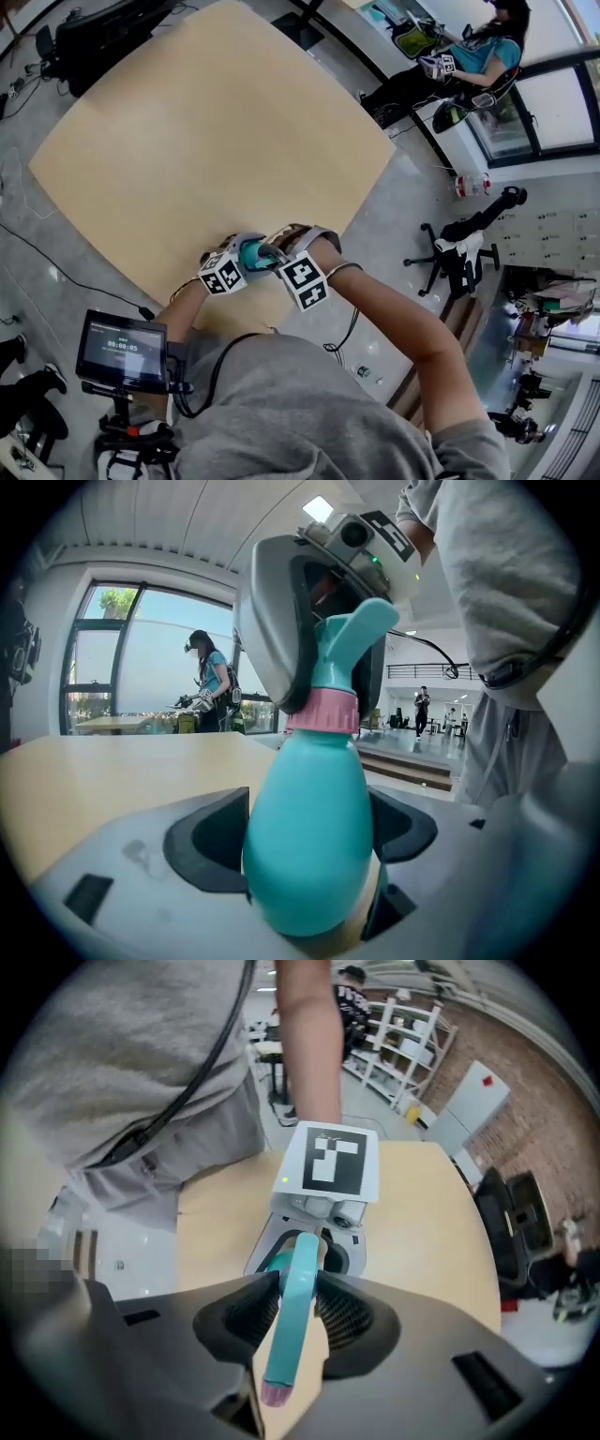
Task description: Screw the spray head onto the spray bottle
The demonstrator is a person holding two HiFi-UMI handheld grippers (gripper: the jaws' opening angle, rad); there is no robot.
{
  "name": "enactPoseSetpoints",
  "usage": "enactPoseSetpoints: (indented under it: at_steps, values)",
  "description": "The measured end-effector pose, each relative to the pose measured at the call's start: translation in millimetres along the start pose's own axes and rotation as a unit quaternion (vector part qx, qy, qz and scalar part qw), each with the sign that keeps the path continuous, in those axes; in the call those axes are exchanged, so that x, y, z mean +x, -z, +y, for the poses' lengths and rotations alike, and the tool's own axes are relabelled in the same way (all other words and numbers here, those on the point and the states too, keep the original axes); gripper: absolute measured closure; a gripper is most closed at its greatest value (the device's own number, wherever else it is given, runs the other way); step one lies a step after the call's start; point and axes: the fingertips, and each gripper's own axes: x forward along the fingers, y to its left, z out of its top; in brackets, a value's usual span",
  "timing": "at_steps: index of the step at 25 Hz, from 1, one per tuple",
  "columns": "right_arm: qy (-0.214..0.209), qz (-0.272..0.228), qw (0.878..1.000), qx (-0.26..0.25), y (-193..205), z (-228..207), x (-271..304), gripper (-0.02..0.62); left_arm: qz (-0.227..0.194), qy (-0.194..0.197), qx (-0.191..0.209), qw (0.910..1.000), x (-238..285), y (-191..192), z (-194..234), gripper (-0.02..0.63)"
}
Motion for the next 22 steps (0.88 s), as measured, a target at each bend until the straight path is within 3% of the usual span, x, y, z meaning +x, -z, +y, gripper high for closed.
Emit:
enactPoseSetpoints:
  at_steps: [2, 3, 4, 5, 6, 7, 8, 9, 11, 12, 13, 14, 17, 20, 22]
  values:
    - [-0.015, 0.009, 0.999, -0.035, 1, 2, 0, 0.466, -0.005, -0.003, -0.005, 1.0000, 2, -2, 1, 0.238]
    - [-0.020, 0.012, 1.000, -0.015, 2, 1, 0, 0.466, -0.007, -0.009, -0.009, 0.9999, 2, -3, 2, 0.239]
    - [-0.019, 0.014, 0.999, 0.039, 5, -1, 0, 0.466, -0.010, -0.020, -0.014, 0.9996, 3, -5, 4, 0.238]
    - [-0.010, 0.014, 0.992, 0.128, 9, -3, 1, 0.466, -0.014, -0.036, -0.022, 0.9990, 4, -6, 7, 0.238]
    - [0.007, 0.010, 0.969, 0.246, 15, -5, 1, 0.466, -0.017, -0.057, -0.031, 0.9978, 5, -8, 10, 0.239]
    - [0.029, -0.004, 0.926, 0.376, 21, -8, 0, 0.466, -0.020, -0.082, -0.040, 0.9956, 6, -10, 14, 0.238]
    - [0.055, -0.024, 0.869, 0.492, 27, -10, -2, 0.466, -0.021, -0.112, -0.048, 0.9923, 6, -11, 18, 0.238]
    - [0.081, -0.049, 0.809, 0.581, 30, -11, -4, 0.466, -0.022, -0.146, -0.057, 0.9874, 5, -12, 22, 0.238]
    - [0.130, -0.095, 0.703, 0.693, 33, -15, -8, 0.466, -0.022, -0.220, -0.084, 0.9716, 1, -11, 30, 0.238]
    - [0.152, -0.112, 0.661, 0.726, 34, -17, -9, 0.466, -0.020, -0.253, -0.099, 0.9621, -2, -10, 34, 0.238]
    - [0.170, -0.119, 0.638, 0.742, 34, -18, -8, 0.466, -0.018, -0.279, -0.114, 0.9533, -5, -9, 38, 0.238]
    - [0.182, -0.119, 0.635, 0.742, 34, -20, -7, 0.465, -0.016, -0.297, -0.125, 0.9467, -7, -8, 41, 0.238]
    - [0.171, -0.119, 0.676, 0.707, 28, -21, -3, 0.461, -0.019, -0.305, -0.142, 0.9415, -9, -6, 44, 0.238]
    - [0.139, -0.150, 0.706, 0.678, 17, -24, -11, 0.359, -0.026, -0.282, -0.137, 0.9492, -6, -5, 43, 0.238]
    - [0.141, -0.173, 0.737, 0.638, 12, -30, -34, 0.349, -0.029, -0.259, -0.128, 0.9569, -5, -5, 42, 0.238]
